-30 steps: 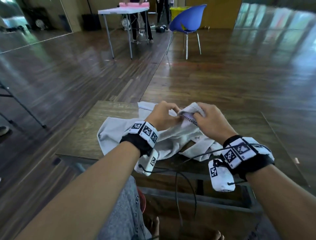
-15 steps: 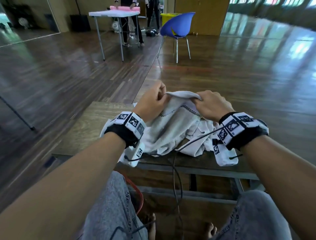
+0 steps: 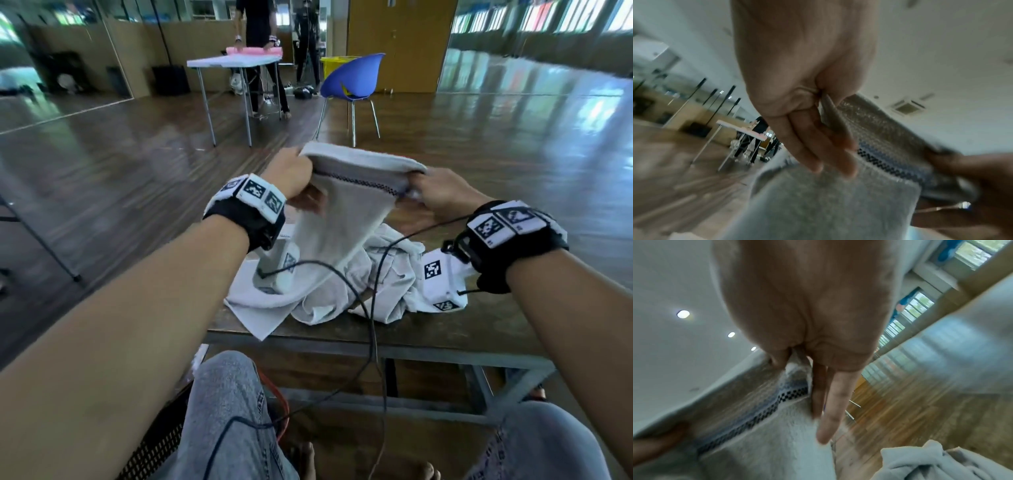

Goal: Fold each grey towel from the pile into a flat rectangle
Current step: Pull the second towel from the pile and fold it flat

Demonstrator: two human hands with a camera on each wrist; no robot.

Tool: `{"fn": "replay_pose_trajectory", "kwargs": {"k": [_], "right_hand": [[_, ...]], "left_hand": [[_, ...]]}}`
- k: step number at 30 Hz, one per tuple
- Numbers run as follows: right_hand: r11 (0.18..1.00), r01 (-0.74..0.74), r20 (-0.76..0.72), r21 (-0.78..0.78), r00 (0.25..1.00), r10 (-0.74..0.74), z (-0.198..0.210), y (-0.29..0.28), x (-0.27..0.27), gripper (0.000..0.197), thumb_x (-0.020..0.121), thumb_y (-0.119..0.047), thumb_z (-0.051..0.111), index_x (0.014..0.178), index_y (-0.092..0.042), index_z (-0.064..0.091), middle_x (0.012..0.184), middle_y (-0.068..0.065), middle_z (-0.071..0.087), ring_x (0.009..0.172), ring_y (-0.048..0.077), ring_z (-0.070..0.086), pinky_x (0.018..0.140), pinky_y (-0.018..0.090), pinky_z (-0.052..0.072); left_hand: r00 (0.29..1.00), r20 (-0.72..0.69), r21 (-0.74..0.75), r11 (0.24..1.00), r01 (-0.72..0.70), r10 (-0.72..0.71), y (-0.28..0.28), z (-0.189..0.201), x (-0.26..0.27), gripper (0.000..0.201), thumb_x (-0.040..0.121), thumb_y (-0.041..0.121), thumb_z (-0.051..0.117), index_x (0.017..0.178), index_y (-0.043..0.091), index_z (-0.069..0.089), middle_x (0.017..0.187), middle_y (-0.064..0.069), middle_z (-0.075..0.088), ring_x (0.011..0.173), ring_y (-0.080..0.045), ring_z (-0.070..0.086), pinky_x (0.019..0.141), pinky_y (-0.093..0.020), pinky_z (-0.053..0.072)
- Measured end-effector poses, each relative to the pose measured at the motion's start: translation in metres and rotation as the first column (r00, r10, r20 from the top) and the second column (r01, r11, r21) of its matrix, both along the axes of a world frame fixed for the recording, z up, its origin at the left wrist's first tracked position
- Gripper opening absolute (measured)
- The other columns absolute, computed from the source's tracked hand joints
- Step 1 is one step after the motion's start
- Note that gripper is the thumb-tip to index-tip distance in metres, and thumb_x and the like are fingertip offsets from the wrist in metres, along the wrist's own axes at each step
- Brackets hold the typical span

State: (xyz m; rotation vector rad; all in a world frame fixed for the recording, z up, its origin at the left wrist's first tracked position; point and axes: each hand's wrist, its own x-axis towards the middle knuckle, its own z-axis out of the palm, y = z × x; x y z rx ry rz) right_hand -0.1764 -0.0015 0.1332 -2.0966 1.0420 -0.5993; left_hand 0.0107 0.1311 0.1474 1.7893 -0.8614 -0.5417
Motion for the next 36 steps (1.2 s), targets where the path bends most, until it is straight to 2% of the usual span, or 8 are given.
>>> {"fn": "replay_pose_trajectory", "kwargs": {"k": [3,5,8,13,16,25,31,36], "right_hand": [[0.978,-0.088,0.15,-0.188,0.982,0.117,0.014,-0.005,-0.006,0.039,0.104,-0.011,0.044,0.142,-0.001,0.051,0.147,0.01,0.052,0.134,0.025,0.048,0.102,0.013,0.036],[0.949,-0.06,0.398,-0.31,0.898,0.187,0.021,-0.002,-0.016,0.04,0.1,-0.004,0.05,0.138,-0.01,0.057,0.139,-0.013,0.053,0.131,0.005,0.048,0.108,0.016,0.037],[0.888,0.077,0.546,-0.454,0.811,0.209,0.01,0.007,-0.039,0.036,0.09,-0.006,0.05,0.123,-0.014,0.064,0.127,-0.008,0.064,0.121,0.004,0.058,0.099,0.02,0.046],[0.917,-0.144,0.137,-0.373,0.968,0.208,-0.069,0.014,-0.091,0.019,0.086,0.0,0.056,0.088,-0.014,0.069,0.079,0.002,0.07,0.072,0.018,0.062,0.07,0.034,0.051],[0.944,-0.182,-0.114,-0.275,0.981,0.156,-0.123,0.015,-0.11,0.021,0.091,-0.006,0.065,0.074,-0.018,0.066,0.064,-0.002,0.061,0.057,0.008,0.052,0.058,0.026,0.04],[0.994,-0.107,-0.157,-0.033,0.982,0.1,-0.208,0.022,-0.076,0.016,0.099,-0.021,0.057,0.085,-0.016,0.051,0.059,-0.005,0.045,0.054,0.009,0.042,0.052,0.024,0.029],[0.978,-0.2,-0.225,-0.058,0.957,0.182,-0.229,0.011,-0.035,0.019,0.099,-0.025,0.056,0.084,-0.013,0.052,0.073,0.0,0.051,0.075,0.021,0.051,0.061,0.03,0.033],[0.973,-0.215,-0.337,-0.083,0.925,0.176,-0.241,-0.001,-0.006,0.016,0.095,-0.032,0.06,0.103,-0.019,0.066,0.11,0.007,0.061,0.117,0.026,0.046,0.102,0.036,0.03]], "left_hand": [[0.999,0.041,-0.251,0.968,0.015,-0.004,-0.004,0.011,-0.007,0.042,0.097,0.002,0.032,0.123,0.017,0.06,0.095,-0.013,0.069,0.08,-0.027,0.067,0.073,-0.041,0.058],[0.977,0.211,-0.428,0.897,0.109,-0.018,0.0,0.012,-0.012,0.038,0.093,0.001,0.041,0.123,0.013,0.062,0.108,-0.003,0.068,0.095,-0.013,0.063,0.087,-0.03,0.051],[0.893,0.45,-0.419,0.883,0.212,-0.001,0.013,-0.006,-0.024,0.042,0.089,-0.001,0.047,0.126,0.014,0.061,0.118,-0.009,0.066,0.108,-0.022,0.062,0.093,-0.031,0.048],[0.783,0.616,-0.007,0.994,0.113,-0.084,0.042,-0.083,-0.022,0.014,0.087,-0.004,0.055,0.089,-0.003,0.068,0.091,-0.025,0.064,0.076,-0.027,0.05,0.065,-0.027,0.029],[0.805,0.551,0.268,0.96,0.08,-0.221,0.053,-0.13,-0.012,0.032,0.084,-0.002,0.054,0.057,0.011,0.042,0.057,-0.018,0.044,0.054,-0.03,0.039,0.056,-0.033,0.023],[0.786,0.458,0.623,0.781,0.049,-0.415,0.047,-0.186,0.011,0.035,0.093,0.011,0.049,0.057,0.011,0.049,0.059,-0.007,0.046,0.053,-0.017,0.037,0.047,-0.025,0.021],[0.827,0.397,0.664,0.746,0.042,-0.399,0.027,-0.211,0.025,0.031,0.098,0.019,0.042,0.083,0.005,0.065,0.086,-0.013,0.062,0.081,-0.028,0.052,0.064,-0.03,0.035],[0.89,0.328,0.651,0.758,0.03,-0.317,0.009,-0.233,0.029,0.033,0.099,0.019,0.043,0.091,-0.004,0.065,0.097,-0.02,0.066,0.095,-0.037,0.059,0.07,-0.031,0.038]]}}
